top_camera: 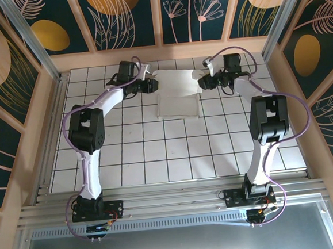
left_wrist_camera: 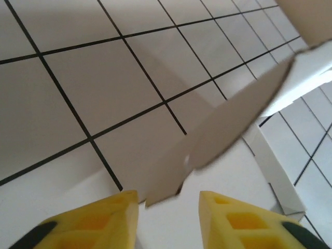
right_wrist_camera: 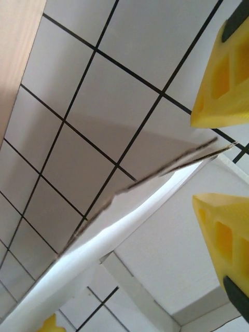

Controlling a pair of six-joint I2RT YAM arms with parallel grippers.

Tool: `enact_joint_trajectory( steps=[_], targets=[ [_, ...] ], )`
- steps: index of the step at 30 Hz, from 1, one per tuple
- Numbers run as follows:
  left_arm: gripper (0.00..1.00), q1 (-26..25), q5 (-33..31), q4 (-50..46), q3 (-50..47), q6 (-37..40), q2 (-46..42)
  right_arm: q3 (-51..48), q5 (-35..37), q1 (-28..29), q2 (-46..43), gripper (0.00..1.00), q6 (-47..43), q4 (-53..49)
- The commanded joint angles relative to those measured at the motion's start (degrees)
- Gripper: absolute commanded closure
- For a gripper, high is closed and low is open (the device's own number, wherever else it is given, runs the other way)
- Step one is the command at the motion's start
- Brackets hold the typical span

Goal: Fold the paper box

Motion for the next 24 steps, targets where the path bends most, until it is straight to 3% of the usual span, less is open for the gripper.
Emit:
enact_joint_trajectory(
  steps=[1,9,15,22,24],
  targets=[
    [0.71,-1.3,-4.96,-7.15,5.1,-0.18,3.07,0.57,3.66,1.41,0.89,0.69,-1.7,-1.02],
    [0.87,-2.27,-8.62,-10.07,7.22,-2.92,2.96,-1.97,12.11,3.79,-0.72,0.78,-1.05,0.21],
    [0.99,-2.72,-10.58,-8.78,5.52,-3.75,1.17,-5.76,21.89,5.66,-4.07,0.64,1.97,2.73],
    [1.0,-3.42,-12.31,-5.06,4.82,-3.09,0.24,-5.47,22.38,5.91,-5.24,0.81,3.72,1.76],
    [1.0,-3.77,-14.11,-5.86,6.23,-1.91,0.58,-4.16,23.82,6.24,-4.66,0.79,4.19,0.7]
  ],
)
